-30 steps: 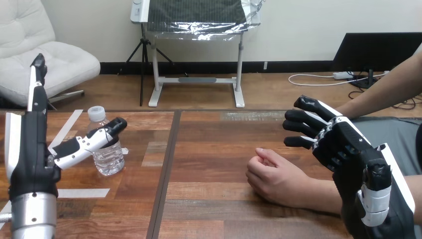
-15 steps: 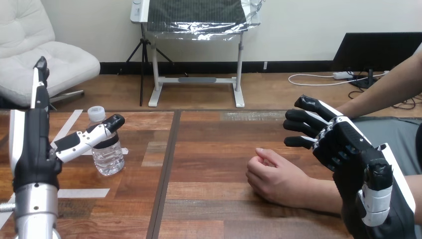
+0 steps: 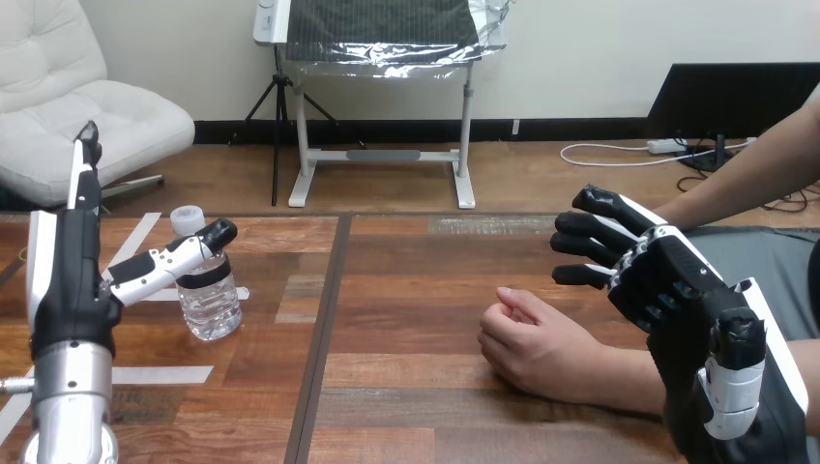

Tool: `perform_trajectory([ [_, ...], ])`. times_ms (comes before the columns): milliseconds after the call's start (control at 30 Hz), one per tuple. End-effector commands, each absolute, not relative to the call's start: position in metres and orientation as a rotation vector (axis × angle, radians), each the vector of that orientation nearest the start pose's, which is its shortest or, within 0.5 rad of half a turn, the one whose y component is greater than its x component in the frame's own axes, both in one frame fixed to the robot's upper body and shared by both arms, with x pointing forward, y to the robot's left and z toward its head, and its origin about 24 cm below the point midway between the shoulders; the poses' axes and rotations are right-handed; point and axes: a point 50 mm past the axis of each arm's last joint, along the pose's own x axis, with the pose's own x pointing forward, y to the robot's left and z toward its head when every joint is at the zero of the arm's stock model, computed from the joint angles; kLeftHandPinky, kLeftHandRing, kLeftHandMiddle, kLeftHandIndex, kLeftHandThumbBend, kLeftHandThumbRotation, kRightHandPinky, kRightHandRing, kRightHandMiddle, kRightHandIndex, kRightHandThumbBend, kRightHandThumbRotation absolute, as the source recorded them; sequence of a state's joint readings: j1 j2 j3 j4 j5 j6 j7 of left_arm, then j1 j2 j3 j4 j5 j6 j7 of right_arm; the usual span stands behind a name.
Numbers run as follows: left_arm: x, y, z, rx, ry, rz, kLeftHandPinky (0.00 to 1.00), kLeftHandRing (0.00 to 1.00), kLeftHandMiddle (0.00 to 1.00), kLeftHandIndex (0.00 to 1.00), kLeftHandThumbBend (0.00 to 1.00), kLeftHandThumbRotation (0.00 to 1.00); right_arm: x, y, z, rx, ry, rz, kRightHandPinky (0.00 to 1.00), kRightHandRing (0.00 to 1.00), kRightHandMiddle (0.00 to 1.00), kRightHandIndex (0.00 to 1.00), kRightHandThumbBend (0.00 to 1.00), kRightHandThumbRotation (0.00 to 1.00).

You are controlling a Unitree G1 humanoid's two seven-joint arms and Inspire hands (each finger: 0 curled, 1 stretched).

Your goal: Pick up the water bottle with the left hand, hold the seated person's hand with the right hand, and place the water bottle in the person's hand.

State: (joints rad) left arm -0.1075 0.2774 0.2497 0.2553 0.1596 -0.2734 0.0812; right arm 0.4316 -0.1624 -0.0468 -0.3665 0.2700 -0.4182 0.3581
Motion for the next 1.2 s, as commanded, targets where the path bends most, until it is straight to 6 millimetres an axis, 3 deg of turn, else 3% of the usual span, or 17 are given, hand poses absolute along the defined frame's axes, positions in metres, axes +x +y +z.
perform_trajectory([
  [0, 0.285, 0.257, 0.079, 0.4, -0.234, 0.252, 0.94, 1.0, 1.0, 1.0, 1.0, 0.26, 0.167, -0.185, 0.097, -0.014, -0.449, 0.25, 0.71, 0.79, 0.8, 0.83, 1.0, 1.0],
  [533, 0.307, 0.259, 0.069, 0.369, -0.178, 0.228, 0.9, 1.0, 1.0, 1.0, 1.0, 0.24, 0.168, -0.185, 0.098, -0.013, -0.453, 0.252, 0.71, 0.79, 0.8, 0.82, 1.0, 1.0],
  [1167, 0.324, 0.26, 0.06, 0.332, -0.093, 0.204, 0.99, 1.0, 1.0, 1.0, 0.99, 0.19, 0.169, -0.186, 0.1, -0.026, -0.461, 0.246, 0.7, 0.79, 0.8, 0.82, 1.0, 1.0],
])
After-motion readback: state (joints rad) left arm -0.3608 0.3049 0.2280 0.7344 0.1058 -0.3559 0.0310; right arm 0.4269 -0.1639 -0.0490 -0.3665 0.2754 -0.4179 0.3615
